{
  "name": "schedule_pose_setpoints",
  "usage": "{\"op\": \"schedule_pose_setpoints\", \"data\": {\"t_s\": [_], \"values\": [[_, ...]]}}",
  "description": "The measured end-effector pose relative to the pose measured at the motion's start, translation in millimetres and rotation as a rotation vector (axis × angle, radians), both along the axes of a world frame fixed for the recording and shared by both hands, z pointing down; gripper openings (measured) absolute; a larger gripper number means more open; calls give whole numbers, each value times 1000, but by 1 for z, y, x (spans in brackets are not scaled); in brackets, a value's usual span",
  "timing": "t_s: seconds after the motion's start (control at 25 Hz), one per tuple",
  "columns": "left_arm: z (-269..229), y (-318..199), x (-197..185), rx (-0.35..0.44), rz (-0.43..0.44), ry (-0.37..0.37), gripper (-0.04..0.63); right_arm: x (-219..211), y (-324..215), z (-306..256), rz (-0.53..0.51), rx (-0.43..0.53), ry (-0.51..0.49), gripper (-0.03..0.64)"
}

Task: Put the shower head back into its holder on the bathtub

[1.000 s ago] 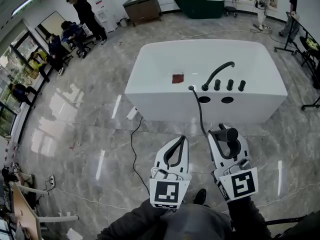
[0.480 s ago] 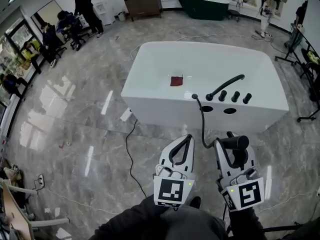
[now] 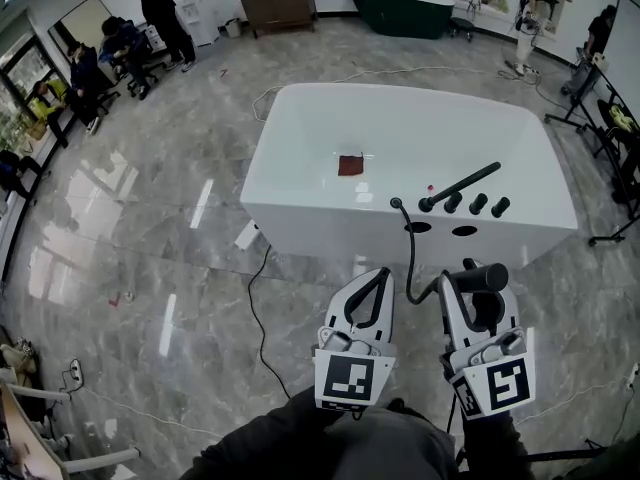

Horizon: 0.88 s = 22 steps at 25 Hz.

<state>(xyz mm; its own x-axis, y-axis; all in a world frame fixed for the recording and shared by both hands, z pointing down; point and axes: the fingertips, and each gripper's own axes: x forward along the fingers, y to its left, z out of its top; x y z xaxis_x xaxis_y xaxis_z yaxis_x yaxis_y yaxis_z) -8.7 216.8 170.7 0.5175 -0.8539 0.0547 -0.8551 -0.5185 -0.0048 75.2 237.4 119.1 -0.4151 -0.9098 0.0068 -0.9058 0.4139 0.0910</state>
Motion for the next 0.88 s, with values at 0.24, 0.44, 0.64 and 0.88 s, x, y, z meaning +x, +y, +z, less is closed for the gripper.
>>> {"op": "schedule_pose_setpoints", "data": {"t_s": [0.24,0.44,0.64,0.88], "values": [[1,-18,-10,-10,33,14,3,-14,-17,-4,23,0,11,138],[6,-39,-11,-11,40,14,3,-14,-32,-9,32,17,12,138],[3,-71,8,-12,34,-21,3,4,-62,-18,19,25,-3,138],[9,-101,25,-26,16,-7,3,17,-89,-21,-20,29,-22,138]]}}
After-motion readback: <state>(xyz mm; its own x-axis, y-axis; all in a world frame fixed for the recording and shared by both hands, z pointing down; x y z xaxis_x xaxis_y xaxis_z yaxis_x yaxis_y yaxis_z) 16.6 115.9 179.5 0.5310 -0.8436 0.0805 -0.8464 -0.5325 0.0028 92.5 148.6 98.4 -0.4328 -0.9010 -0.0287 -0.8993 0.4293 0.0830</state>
